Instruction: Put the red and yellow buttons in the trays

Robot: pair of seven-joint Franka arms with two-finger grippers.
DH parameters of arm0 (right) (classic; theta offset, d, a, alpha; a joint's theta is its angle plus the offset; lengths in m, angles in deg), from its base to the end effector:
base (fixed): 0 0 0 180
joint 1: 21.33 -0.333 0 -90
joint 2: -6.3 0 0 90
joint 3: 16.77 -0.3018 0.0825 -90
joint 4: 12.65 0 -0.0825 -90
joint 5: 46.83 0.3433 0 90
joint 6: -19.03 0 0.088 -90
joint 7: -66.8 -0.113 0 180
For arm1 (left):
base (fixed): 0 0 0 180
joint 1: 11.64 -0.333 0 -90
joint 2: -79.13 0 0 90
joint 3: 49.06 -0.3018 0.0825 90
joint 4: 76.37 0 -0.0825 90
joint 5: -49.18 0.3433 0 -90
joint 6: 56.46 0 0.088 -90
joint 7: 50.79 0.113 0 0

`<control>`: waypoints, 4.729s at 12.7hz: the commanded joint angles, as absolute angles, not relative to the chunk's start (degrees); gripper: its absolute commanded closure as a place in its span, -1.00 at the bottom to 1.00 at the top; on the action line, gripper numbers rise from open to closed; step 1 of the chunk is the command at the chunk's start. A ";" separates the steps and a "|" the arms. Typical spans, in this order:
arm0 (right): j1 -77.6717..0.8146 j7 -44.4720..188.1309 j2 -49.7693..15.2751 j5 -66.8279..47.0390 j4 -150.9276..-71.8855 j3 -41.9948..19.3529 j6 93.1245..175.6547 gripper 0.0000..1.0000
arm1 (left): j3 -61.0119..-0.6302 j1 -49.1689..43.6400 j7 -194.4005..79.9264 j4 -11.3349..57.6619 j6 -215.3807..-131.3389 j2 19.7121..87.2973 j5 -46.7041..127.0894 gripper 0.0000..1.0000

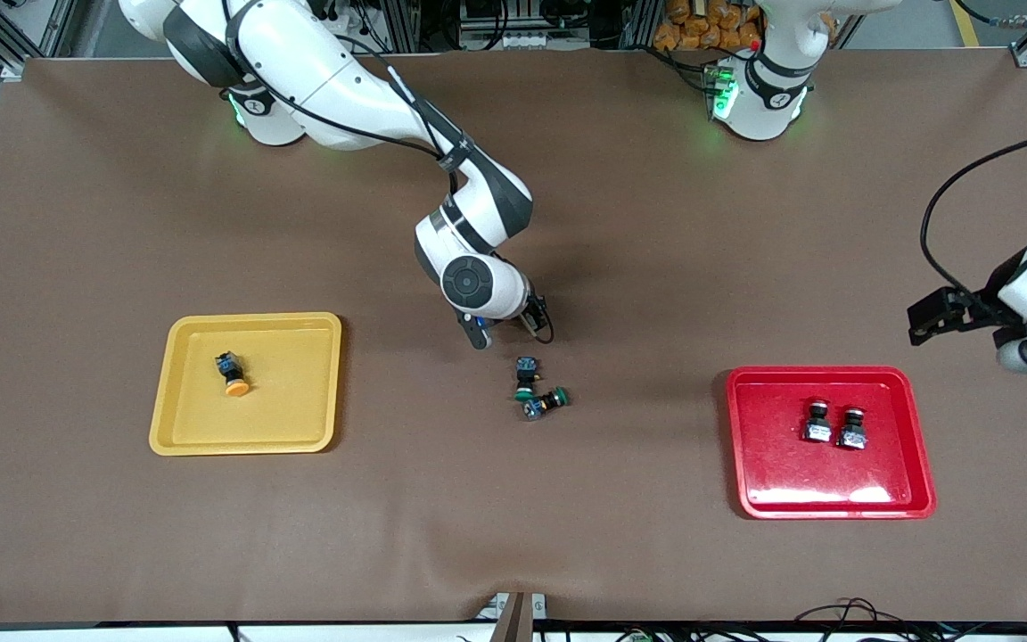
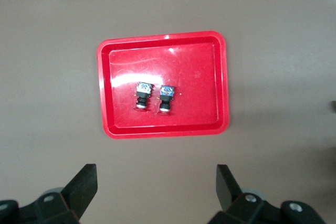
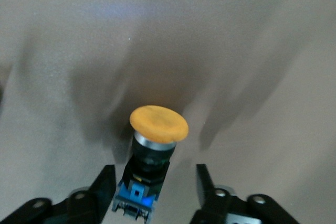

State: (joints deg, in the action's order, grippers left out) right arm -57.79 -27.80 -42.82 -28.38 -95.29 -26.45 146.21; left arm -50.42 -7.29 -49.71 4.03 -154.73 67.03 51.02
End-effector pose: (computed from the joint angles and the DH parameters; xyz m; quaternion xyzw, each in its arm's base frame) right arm 0.4740 0.4804 0.1902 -0.8353 0.5154 0.1893 0.0283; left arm 0.5887 -0.0291 0.5748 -0.9979 0.0374 -0.0507 0.0176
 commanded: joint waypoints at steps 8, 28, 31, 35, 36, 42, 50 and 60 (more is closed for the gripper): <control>-49.13 -19.99 -38.17 -32.67 -89.57 -26.00 123.96 1.00 | -50.55 -8.47 -49.73 6.60 -148.40 77.09 48.31 -1.00; -20.71 50.71 -38.70 -41.12 -93.51 -25.64 117.38 -1.00 | -50.73 -9.27 -49.64 18.55 -153.23 87.13 48.39 -1.00; -21.24 50.81 -38.52 -41.29 -88.87 -26.00 117.91 -1.00 | -50.64 -9.26 -49.29 18.64 -153.23 87.04 48.57 -1.00; -24.06 51.77 -38.17 -42.26 -77.26 -25.12 116.51 -1.00 | -50.64 -9.27 -49.64 18.55 -153.23 86.95 48.31 -1.00; -22.66 51.86 -38.08 -42.17 -75.42 -25.38 114.42 -1.00 | -50.64 -9.35 -49.73 18.46 -153.23 86.95 48.31 -1.00; -23.97 51.77 -25.78 -51.63 -71.80 -25.91 103.00 -1.00 | -50.73 -9.35 -49.47 16.09 -153.14 85.72 48.31 -1.00; -18.27 48.16 -1.46 -49.82 -85.37 -32.33 96.00 -1.00 | -50.73 -10.06 -49.47 16.18 -152.79 85.46 48.57 -1.00; -21.94 59.59 9.73 -44.18 -102.56 -20.02 105.78 -1.00 | -50.64 -10.06 -50.17 12.57 -144.97 84.93 48.39 -1.00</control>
State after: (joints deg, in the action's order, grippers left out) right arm -20.83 58.68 7.34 -43.90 -99.65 -20.59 104.18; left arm -50.94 -9.57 -49.94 14.55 -146.64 85.99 49.27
